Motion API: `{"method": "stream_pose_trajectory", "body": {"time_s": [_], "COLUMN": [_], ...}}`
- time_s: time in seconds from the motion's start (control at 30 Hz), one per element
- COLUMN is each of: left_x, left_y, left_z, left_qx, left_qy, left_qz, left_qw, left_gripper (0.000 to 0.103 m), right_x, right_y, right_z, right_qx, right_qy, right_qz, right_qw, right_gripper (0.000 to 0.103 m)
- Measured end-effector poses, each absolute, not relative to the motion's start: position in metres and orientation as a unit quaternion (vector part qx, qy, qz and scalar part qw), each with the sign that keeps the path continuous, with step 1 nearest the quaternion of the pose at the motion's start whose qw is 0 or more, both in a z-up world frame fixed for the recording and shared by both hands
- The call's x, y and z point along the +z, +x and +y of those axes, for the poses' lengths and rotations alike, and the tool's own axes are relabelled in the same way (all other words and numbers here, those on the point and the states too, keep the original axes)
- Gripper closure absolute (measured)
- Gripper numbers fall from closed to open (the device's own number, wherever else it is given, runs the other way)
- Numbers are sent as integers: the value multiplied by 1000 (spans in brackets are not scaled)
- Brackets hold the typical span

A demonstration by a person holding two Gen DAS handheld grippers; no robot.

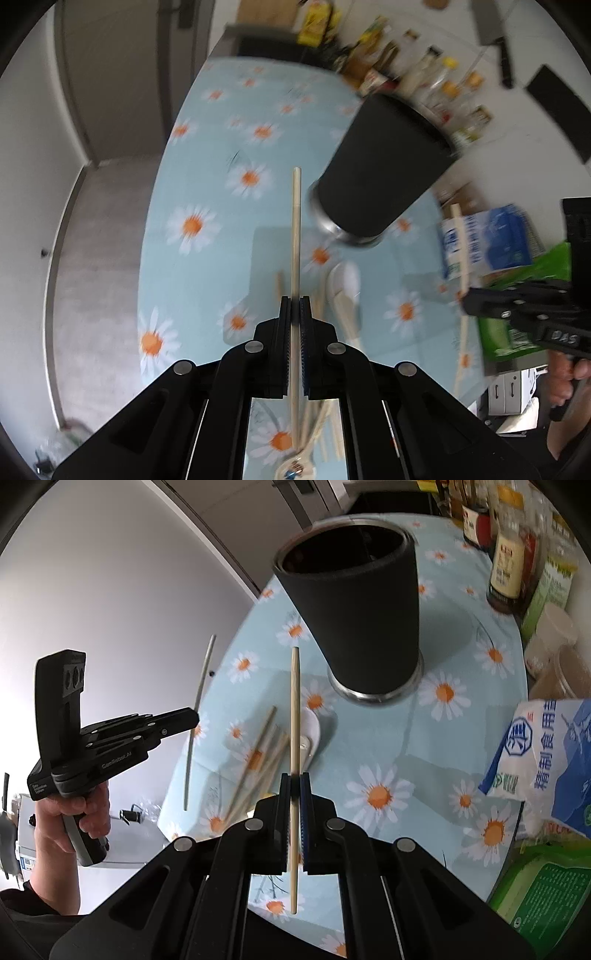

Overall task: Organize utensils
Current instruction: 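Lift the chopstick with the right gripper and carry it over the black holder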

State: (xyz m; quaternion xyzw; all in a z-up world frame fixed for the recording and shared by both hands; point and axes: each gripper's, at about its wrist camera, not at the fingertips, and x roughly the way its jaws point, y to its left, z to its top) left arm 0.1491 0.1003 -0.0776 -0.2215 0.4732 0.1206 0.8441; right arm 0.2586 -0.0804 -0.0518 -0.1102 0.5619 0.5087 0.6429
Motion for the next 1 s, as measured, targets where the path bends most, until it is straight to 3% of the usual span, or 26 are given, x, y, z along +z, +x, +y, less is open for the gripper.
{"method": "stream_pose_trajectory", "body": {"time_s": [1.0], "left_x": [15], "left_y": [208], "left_z": [83], "left_qx": [20], "left_qy": [-182], "left_qz": [270], "left_qw": [945], "left_gripper": [99], "right_x": [31], "right_y": [319], "right_z": [-75], "right_qx": [534], "right_qy": [46], "right_qz": [413], "right_qw": [737], "right_gripper": [97]}}
